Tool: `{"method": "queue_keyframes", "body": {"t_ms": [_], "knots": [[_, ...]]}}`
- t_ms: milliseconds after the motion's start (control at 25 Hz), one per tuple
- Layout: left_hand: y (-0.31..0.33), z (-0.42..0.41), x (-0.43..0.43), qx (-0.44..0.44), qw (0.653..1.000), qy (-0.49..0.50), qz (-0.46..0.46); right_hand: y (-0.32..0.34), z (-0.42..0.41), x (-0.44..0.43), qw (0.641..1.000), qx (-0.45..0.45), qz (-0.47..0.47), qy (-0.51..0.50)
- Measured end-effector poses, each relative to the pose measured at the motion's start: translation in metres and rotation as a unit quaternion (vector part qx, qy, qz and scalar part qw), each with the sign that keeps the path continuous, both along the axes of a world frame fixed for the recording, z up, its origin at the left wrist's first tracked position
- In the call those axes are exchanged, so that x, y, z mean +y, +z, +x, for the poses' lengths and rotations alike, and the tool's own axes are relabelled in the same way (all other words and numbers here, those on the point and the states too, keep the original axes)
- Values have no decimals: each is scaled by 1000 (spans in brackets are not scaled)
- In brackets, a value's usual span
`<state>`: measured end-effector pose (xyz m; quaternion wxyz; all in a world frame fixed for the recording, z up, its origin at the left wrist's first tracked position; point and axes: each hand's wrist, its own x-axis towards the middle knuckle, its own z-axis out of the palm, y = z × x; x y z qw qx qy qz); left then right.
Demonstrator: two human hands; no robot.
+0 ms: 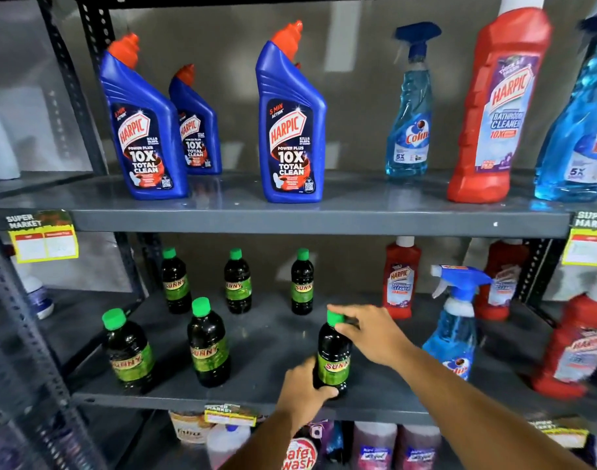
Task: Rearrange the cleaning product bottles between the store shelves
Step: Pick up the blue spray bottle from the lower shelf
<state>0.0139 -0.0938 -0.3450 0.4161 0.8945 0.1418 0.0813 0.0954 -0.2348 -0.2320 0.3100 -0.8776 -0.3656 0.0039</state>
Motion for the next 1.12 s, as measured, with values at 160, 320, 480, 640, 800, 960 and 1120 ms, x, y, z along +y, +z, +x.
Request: {"method": "queue_keyframes", "body": {"t_ms": [160,320,480,640,800,960,1120], "knots": [[-7,-14,42,11,999,35,6,-9,-12,42,999,24,29,6],[-14,-20,61,18,999,46,11,-12,-19,63,999,33,43,-4],[-14,-20,59,11,999,38,8,-10,-20,61,999,35,36,-2],[-16,-39,47,-48,992,117,3,-1,-34,36,998,-40,-37,30],[-44,-79,7,-176,975,127,54,25,-42,-25,980,-196,42,21],[-18,-44,-57,-90,993,-80,8,63,-3,-104,943,-314,95,-60],[25,45,-111,-23,990,-138,-10,84,43,-154,966,-223,-10,-132]]}}
